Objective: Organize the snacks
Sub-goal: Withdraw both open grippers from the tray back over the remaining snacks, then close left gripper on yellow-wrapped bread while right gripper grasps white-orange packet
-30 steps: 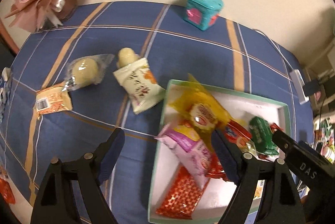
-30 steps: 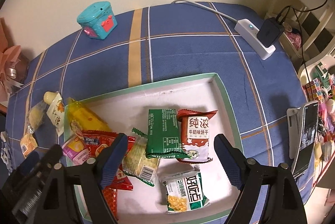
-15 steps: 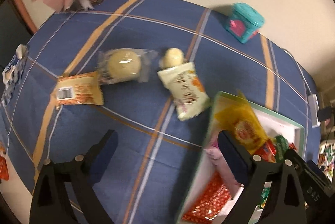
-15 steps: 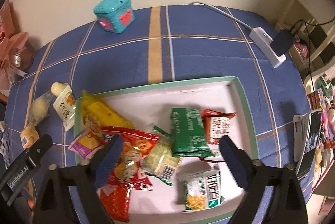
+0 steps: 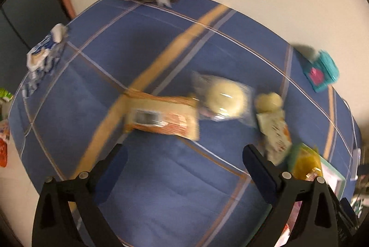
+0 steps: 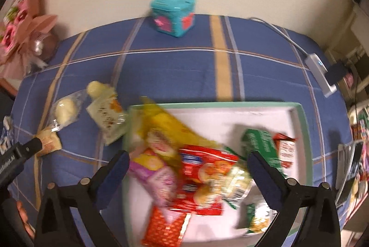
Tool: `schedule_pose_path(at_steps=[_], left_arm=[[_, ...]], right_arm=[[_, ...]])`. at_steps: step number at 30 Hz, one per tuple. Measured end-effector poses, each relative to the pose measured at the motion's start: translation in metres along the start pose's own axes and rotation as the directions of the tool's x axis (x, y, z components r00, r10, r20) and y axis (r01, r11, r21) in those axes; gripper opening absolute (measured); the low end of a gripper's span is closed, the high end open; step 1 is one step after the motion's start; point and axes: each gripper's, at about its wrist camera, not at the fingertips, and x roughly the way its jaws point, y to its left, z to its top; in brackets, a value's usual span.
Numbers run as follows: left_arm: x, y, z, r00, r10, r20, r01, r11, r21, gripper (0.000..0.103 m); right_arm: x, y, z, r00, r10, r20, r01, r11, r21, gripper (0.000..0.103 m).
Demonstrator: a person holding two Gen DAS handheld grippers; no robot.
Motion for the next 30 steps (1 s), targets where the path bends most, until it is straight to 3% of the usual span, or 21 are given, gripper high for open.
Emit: schedule_pose_path(at_steps=[11, 22, 30], left_arm=[[0.014, 0.079, 0.025, 1.000, 0.009, -0.012, -0.011, 0.987, -0.161, 0.100], [0.059, 0.059, 0.030, 0.992, -0.098, -0.074, 0.091, 0.992, -0.089, 0.100], [0.079, 0.053, 0.040, 0.991, -0.107, -0.077, 0.105, 0.994, -0.029, 0.100]], right_arm=[[0.013, 0.091, -0.002, 0.996, 0.085, 0.015, -0.082, 0.984, -0.156, 0.103], [0.052, 0.117, 0.018, 0.996, 0.094, 0.002, -0.090, 0.959, -0.270, 0.101], [0.081, 0.127, 0.040, 0.996, 0.062, -0.059, -0.077, 0.948, -0.309, 0.087]])
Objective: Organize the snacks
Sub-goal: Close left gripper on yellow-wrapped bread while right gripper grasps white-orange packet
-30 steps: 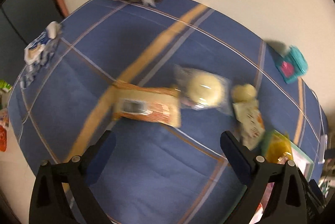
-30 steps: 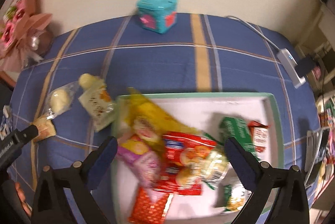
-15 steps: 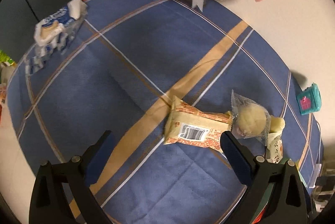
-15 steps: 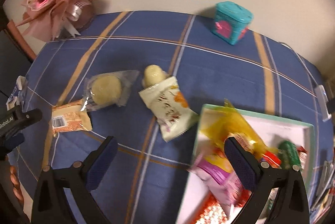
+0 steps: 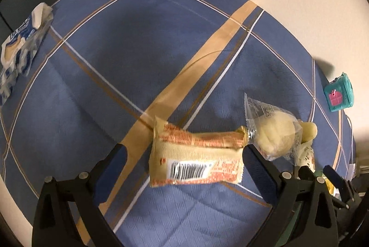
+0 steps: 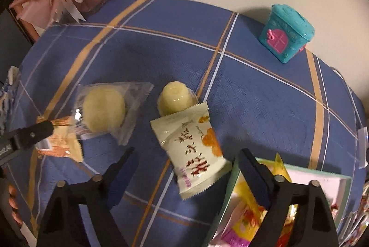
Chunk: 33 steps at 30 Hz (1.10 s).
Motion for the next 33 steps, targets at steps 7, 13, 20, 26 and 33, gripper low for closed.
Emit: schedule_pose_path(at_steps=[7, 13, 20, 26, 33], left_arm=[[0.015, -0.012, -0.001, 0.999, -0.030, -0.024, 0.031, 0.998, 0.061, 0.100], [0.027, -0.017, -0.006, 0.999, -0.018, -0.044, 0.021, 0.997, 0.075, 0.100], [0.033, -0.016, -0.014, 0.999, 0.000, -0.045, 0.003, 0.998, 0.067, 0.088], [0.025, -0.018, -0.023, 1.000, -0.015, -0.026, 0.016, 0.998, 0.068, 0.073], [0.011, -0.015, -0.042, 1.000, -0.015, -0.018, 0.016, 0.998, 0.055, 0.072]], right_arm=[[0.021, -0.002, 0.006, 0.999, 0.000, -0.046, 0.000, 1.000, -0.006, 0.083], [0.029, 0.001, 0.004, 0.998, 0.009, -0.066, -0.010, 1.000, -0.017, 0.074], [0.030, 0.001, 0.000, 0.997, 0.022, -0.069, -0.022, 1.000, -0.005, 0.055], [0.020, 0.001, -0.013, 0.998, 0.029, -0.056, -0.027, 0.999, 0.027, 0.055], [-0.005, -0.003, -0.029, 0.998, 0.057, -0.024, -0.055, 0.996, 0.064, 0.055]])
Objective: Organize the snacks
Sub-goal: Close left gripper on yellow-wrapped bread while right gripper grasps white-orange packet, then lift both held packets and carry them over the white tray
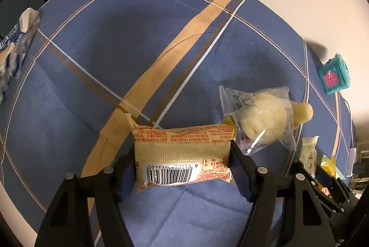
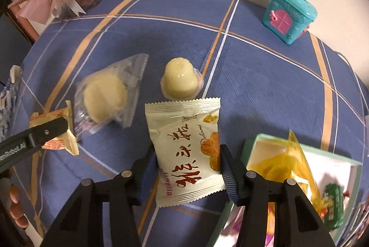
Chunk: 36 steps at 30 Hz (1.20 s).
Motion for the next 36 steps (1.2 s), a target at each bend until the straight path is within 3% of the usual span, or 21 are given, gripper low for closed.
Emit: schedule_pose_path(at_steps=[10, 18, 26, 36], left_arm=[[-0.032, -0.003, -0.024, 0.999, 0.010, 0.051, -0.011, 1.000, 0.028, 0.072], [-0.068, -0.030, -0.045, 0.994, -0.044, 0.098, 0.035, 0.995, 0.092, 0.072], [-0.079, -0.083, -0.065, 0.989, -0.121, 0.088, 0.101, 0.974, 0.203, 0.072], [-0.081, -0.159, -0.106, 0.988, -0.151, 0.027, 0.132, 0.927, 0.352, 0.072]], right_arm=[[-0.039, 0.001, -0.030, 0.999, 0.026, 0.027, -0.027, 0.998, 0.052, 0.055], [-0.071, -0.013, -0.050, 0.998, 0.004, 0.056, -0.010, 0.994, 0.108, 0.055], [-0.105, -0.062, -0.069, 0.993, -0.067, 0.100, 0.045, 0.977, 0.207, 0.055], [-0.117, -0.153, -0.097, 0.987, -0.140, 0.082, 0.097, 0.916, 0.390, 0.055]])
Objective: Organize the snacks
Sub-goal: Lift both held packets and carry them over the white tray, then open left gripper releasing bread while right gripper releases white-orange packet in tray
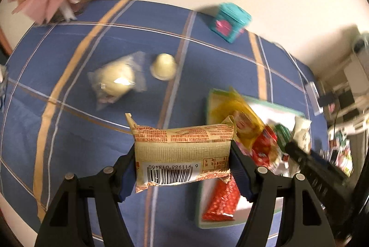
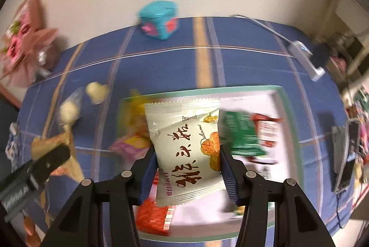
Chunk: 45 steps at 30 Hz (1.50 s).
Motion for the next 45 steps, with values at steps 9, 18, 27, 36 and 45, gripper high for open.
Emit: schedule_pose_path(at_steps=[9, 18, 27, 36, 45], left_arm=[[0.019, -0.052, -0.023, 0.997, 0.014, -0.070, -0.004, 0.991, 0.132, 0.072], [0.040, -0.068, -0.051, 0.987, 0.043, -0.156, -0.013, 0.982, 0.188, 0.072], [0.062, -0.076, -0.063, 0.972, 0.053, -0.227, -0.006, 0.979, 0.203, 0.072], [0.070, -0.079, -0.066, 0.966, 0.065, -0.250, -0.013, 0.979, 0.203, 0.076], [0.063, -0.089, -0.067, 0.969, 0.044, -0.243, 0.008, 0.978, 0.208, 0.094]], right_arm=[[0.006, -0.058, -0.012, 0.998, -0.030, -0.061, 0.037, 0.993, 0.115, 0.055], [0.031, -0.052, -0.036, 0.988, -0.007, -0.157, 0.020, 0.997, 0.078, 0.055], [0.048, -0.048, -0.045, 0.980, -0.015, -0.196, 0.027, 0.998, 0.058, 0.055], [0.053, -0.045, -0.045, 0.976, -0.036, -0.216, 0.047, 0.998, 0.045, 0.064], [0.042, -0.039, -0.040, 0.978, -0.065, -0.198, 0.071, 0.997, 0.024, 0.085]])
